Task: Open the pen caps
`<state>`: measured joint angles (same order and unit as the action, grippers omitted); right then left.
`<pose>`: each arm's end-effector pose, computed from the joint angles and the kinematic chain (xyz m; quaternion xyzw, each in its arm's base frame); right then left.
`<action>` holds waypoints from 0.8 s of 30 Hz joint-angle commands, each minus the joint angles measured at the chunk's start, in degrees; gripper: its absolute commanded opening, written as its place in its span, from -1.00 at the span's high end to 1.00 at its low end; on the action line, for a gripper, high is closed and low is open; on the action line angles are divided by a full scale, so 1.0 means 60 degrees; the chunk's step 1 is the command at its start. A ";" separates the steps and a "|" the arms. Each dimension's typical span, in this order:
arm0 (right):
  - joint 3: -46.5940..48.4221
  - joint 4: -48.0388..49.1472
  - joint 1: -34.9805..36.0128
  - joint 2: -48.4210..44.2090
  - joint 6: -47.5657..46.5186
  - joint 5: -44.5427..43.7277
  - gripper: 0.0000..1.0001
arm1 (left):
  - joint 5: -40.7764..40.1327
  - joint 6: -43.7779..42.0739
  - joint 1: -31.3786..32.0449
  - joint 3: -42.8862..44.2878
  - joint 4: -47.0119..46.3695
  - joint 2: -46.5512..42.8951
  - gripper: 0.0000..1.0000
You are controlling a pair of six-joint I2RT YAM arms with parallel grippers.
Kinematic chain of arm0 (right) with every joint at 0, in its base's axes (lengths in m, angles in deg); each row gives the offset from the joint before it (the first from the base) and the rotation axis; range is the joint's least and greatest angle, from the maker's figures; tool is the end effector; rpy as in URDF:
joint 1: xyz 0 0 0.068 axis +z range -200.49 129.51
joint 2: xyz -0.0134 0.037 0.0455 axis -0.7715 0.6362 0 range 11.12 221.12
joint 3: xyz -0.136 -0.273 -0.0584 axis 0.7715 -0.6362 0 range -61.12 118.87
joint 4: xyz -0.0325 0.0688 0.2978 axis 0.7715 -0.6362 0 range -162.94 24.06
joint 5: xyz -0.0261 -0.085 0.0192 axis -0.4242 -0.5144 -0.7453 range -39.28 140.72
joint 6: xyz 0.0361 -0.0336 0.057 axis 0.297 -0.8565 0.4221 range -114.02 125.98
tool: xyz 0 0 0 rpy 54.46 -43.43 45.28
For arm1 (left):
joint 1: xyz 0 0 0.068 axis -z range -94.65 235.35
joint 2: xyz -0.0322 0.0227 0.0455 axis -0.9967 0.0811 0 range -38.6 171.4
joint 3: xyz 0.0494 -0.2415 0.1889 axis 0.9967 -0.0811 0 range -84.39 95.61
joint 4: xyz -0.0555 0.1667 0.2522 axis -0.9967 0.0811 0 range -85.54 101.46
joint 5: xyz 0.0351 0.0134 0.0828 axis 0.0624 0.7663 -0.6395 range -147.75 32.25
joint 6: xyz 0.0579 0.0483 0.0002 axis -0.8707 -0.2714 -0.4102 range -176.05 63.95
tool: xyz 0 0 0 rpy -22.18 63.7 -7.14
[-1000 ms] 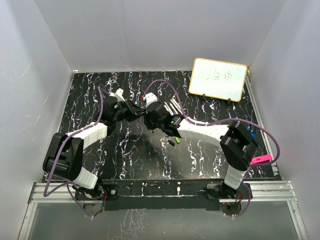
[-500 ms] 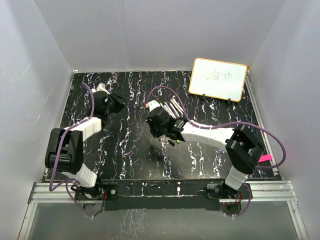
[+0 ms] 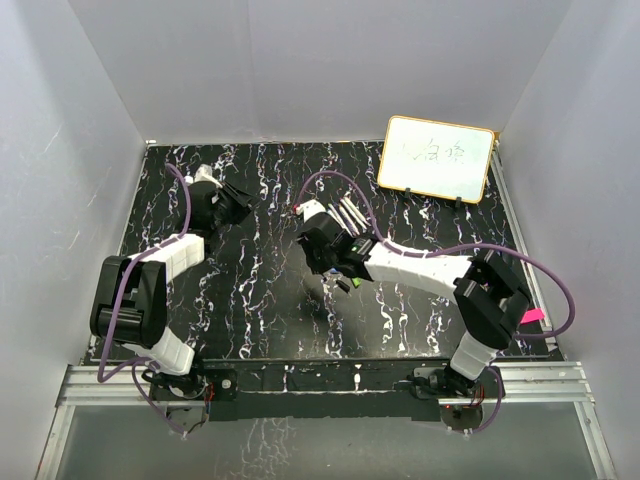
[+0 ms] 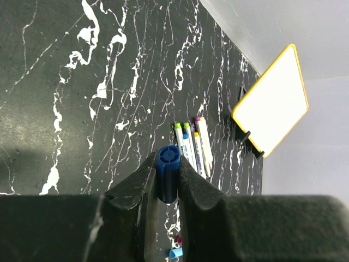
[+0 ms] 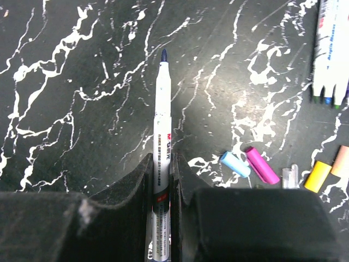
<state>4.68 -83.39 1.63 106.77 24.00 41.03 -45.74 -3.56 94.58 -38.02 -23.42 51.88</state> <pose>0.2706 0.3304 0.2203 -0.2427 0.8963 0.1441 0.3421 0.3984 -0.0781 0.2170 -0.2348 0.7626 -0.3780 0.4695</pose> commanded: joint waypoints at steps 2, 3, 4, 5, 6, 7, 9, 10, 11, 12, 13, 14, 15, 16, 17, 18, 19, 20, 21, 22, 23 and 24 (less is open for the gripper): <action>-0.0111 0.0128 -0.0408 -0.0673 -0.0031 -0.0408 1.00 | 0.0725 0.0151 0.0021 0.0145 -0.0506 0.0016 1.00; -0.0133 0.0122 -0.0474 -0.0671 -0.0057 -0.0402 1.00 | 0.0802 0.0219 0.0027 0.0108 -0.0586 0.0006 1.00; -0.0148 0.0105 -0.0542 -0.0636 -0.0090 -0.0382 1.00 | 0.0865 0.0281 0.0028 0.0068 -0.0637 -0.0003 1.00; -0.0166 0.0097 -0.0611 -0.0590 -0.0122 -0.0363 1.00 | 0.0935 0.0340 0.0025 0.0034 -0.0668 -0.0015 1.00; -0.0189 0.0063 -0.0666 -0.0525 -0.0184 -0.0362 1.00 | 0.1037 0.0391 0.0024 -0.0007 -0.0715 -0.0024 1.00; -0.0186 0.0034 -0.0687 -0.0455 -0.0221 -0.0410 1.00 | 0.1139 0.0440 0.0020 -0.0027 -0.0737 -0.0041 1.00; -0.0193 -0.0088 -0.0701 -0.0278 -0.0313 -0.0475 1.00 | 0.1386 0.0538 0.0052 -0.0091 -0.0779 -0.0071 1.00; -0.0210 -0.0106 -0.0703 -0.0224 -0.0322 -0.0491 1.00 | 0.1502 0.0585 0.0077 -0.0157 -0.0791 -0.0086 1.00; -0.0227 -0.0118 -0.0707 -0.0179 -0.0326 -0.0481 1.00 | 0.1567 0.0638 0.0106 -0.0234 -0.0816 -0.0132 1.00; -0.0249 -0.0136 -0.0703 -0.0135 -0.0323 -0.0457 1.00 | 0.1605 0.0685 0.0146 -0.0341 -0.0845 -0.0196 1.00; -0.0269 -0.0138 -0.0705 -0.0104 -0.0323 -0.0436 1.00 | 0.1602 0.0722 0.0202 -0.0446 -0.0848 -0.0266 1.00; -0.0297 -0.0127 -0.0703 -0.0074 -0.0323 -0.0408 1.00 | 0.1582 0.0752 0.0255 -0.0525 -0.0840 -0.0346 1.00; -0.0315 -0.0124 -0.0705 -0.0034 -0.0306 -0.0424 1.00 | 0.1550 0.0789 0.0326 -0.0595 -0.0839 -0.0411 1.00; -0.0337 -0.0083 -0.0703 0.0008 -0.0291 -0.0465 1.00 | 0.1524 0.0819 0.0410 -0.0686 -0.0853 -0.0478 1.00; -0.0345 -0.0062 -0.0710 0.0051 -0.0273 -0.0503 1.00 | 0.1504 0.0858 0.0453 -0.0754 -0.0904 -0.0534 1.00; -0.0326 -0.0024 -0.0717 0.0101 -0.0254 -0.0579 1.00 | 0.1476 0.0897 0.0523 -0.0820 -0.0914 -0.0594 1.00; -0.0284 0.0024 -0.0725 0.0154 -0.0237 -0.0633 1.00 | 0.1440 0.0938 0.0588 -0.0890 -0.0914 -0.0682 1.00; -0.0258 0.0098 -0.0742 0.0207 -0.0243 -0.0634 1.00 | 0.1389 0.0959 0.0622 -0.0950 -0.0903 -0.0759 1.00; -0.0194 0.0166 -0.0781 0.0296 -0.0273 -0.0608 1.00 | 0.1341 0.0980 0.0652 -0.1011 -0.0885 -0.0853 1.00; -0.0040 0.0197 -0.0821 0.0415 -0.0315 -0.0583 1.00 | 0.1302 0.0999 0.0674 -0.1064 -0.0855 -0.0963 1.00; 0.0082 0.0206 -0.0866 0.0551 -0.0373 -0.0549 1.00 | 0.1275 0.0990 0.0695 -0.1098 -0.0818 -0.1054 1.00; 0.0210 0.0244 -0.0914 0.0615 -0.0446 -0.0534 1.00 | 0.1253 0.0993 0.0692 -0.1139 -0.0755 -0.1172 1.00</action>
<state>2.80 -85.30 -2.83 109.09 22.53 38.67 -38.07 1.84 98.27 -44.17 -27.20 49.87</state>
